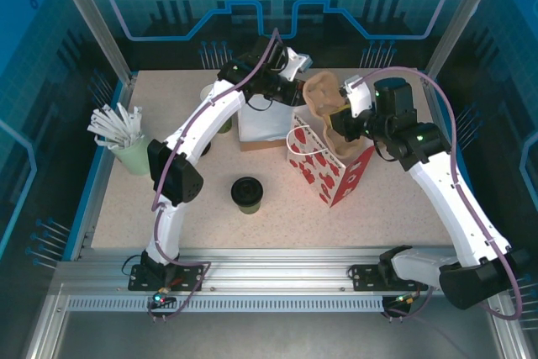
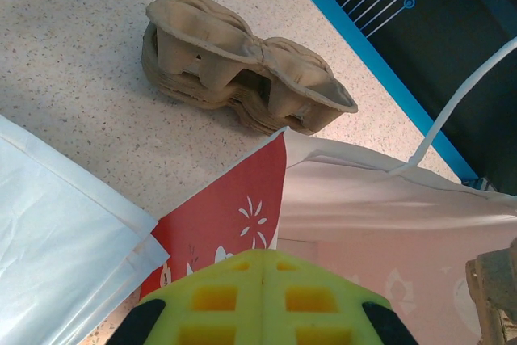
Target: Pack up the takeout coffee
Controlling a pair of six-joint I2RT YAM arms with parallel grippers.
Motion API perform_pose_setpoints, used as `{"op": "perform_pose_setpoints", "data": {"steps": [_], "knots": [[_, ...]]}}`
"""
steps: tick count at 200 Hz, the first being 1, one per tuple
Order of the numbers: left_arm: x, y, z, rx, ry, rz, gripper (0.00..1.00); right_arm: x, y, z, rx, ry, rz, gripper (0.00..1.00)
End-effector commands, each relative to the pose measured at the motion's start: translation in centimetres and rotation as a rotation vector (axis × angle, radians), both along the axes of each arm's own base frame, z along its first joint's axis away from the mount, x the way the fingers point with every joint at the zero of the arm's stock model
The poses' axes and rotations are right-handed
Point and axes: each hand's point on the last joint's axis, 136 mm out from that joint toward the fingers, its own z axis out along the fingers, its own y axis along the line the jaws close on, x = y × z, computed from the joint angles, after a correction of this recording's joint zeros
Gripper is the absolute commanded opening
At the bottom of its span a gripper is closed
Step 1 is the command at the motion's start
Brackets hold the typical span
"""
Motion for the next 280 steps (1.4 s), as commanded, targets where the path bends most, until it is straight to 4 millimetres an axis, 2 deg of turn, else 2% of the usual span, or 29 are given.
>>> {"op": "perform_pose_setpoints", "data": {"steps": [1, 149, 280], "knots": [[-0.6, 0.5, 1.7, -0.035, -0.003, -0.002, 0.00, -0.7, -0.7, 0.2, -0.004, -0.008, -0.003, 0.21], [-0.1, 0.9, 1.4, -0.036, -0.010, 0.000, 0.00, -2.0, -1.0, -3.2, -0.056, 0.177, 0.003, 0.21], [0.4, 1.1, 1.4, -0.037, -0.033, 0.001, 0.00, -1.9, -1.2, -4.6, -0.132, 0.236, -0.012, 0.20]]}}
